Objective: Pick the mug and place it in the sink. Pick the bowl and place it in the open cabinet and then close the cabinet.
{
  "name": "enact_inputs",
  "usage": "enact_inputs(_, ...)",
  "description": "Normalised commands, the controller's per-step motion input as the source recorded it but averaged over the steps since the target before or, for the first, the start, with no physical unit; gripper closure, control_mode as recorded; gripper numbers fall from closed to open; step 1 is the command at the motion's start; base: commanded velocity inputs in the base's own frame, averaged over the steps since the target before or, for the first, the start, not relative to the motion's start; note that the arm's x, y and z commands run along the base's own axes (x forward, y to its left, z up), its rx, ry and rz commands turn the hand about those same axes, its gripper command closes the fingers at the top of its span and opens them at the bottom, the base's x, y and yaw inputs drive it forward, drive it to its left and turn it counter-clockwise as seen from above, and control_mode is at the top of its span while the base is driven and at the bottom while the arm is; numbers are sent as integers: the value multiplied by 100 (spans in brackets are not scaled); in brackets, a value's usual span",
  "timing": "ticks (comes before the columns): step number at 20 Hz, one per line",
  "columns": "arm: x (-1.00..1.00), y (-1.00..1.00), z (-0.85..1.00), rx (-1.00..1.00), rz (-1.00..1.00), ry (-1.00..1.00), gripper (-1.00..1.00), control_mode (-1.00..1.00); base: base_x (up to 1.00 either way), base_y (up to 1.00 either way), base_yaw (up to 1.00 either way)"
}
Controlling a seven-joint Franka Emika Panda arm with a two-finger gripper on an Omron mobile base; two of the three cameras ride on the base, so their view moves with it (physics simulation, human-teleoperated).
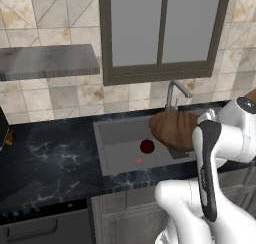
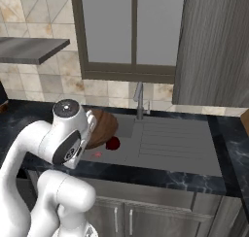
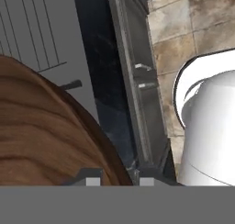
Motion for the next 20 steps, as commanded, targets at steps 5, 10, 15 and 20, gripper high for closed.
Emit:
enact_inputs(5, -66, -12, 68, -2, 0, 11, 100, -100, 0, 0, 0)
enact_inputs(10, -88, 0, 30, -6, 0, 3, 100, -100, 0, 0, 0)
enact_inputs(15, -76, 0, 17, -8, 0, -20, 100, -100, 0, 0, 0)
enact_inputs(20, -35, 0, 2, 0, 0, -26, 100, -100, 0, 0, 0)
